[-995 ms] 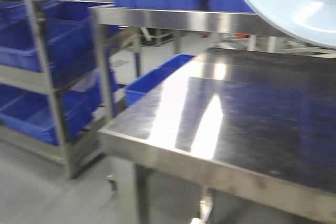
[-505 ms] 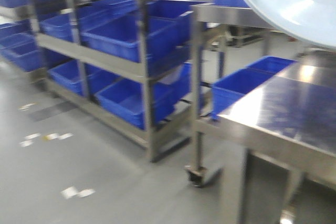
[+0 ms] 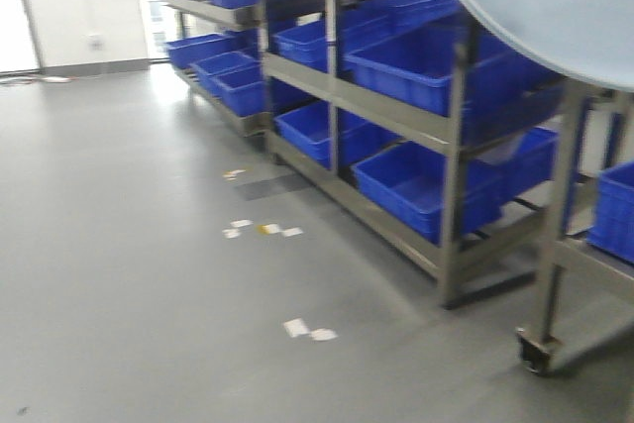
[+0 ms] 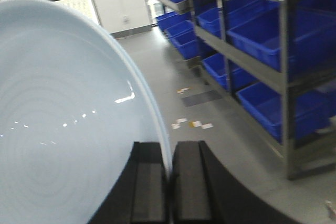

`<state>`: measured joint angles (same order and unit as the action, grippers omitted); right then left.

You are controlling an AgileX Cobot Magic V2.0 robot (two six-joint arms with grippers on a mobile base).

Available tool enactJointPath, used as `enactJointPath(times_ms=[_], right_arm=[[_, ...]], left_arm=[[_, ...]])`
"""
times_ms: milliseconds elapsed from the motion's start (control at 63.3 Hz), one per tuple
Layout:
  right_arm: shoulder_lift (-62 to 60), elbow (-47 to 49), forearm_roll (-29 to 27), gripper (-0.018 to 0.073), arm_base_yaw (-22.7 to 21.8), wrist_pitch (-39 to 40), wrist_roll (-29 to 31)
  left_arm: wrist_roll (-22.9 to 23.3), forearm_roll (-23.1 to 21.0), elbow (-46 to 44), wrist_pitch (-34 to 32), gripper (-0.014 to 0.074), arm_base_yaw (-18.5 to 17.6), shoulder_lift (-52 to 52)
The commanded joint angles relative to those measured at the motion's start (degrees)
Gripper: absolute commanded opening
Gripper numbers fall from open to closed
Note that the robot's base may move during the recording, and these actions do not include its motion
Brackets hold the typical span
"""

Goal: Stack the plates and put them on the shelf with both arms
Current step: 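Drive the base away from the table holding the plates in the right gripper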

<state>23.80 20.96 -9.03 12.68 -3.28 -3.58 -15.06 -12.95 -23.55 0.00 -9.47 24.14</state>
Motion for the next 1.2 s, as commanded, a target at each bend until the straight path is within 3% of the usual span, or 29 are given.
enactJointPath(times_ms=[0, 1184], right_arm=[[0.1, 1.7, 0.3, 0.0049, -0.3, 5.7, 0.2], [0.1, 1.7, 0.3, 0.0049, -0.3, 5.7, 0.2]], left_arm=[[0.2, -0.2, -1.6, -4.7, 0.008, 0.0, 0.4], [0.2, -0.2, -1.6, -4.7, 0.008, 0.0, 0.4]])
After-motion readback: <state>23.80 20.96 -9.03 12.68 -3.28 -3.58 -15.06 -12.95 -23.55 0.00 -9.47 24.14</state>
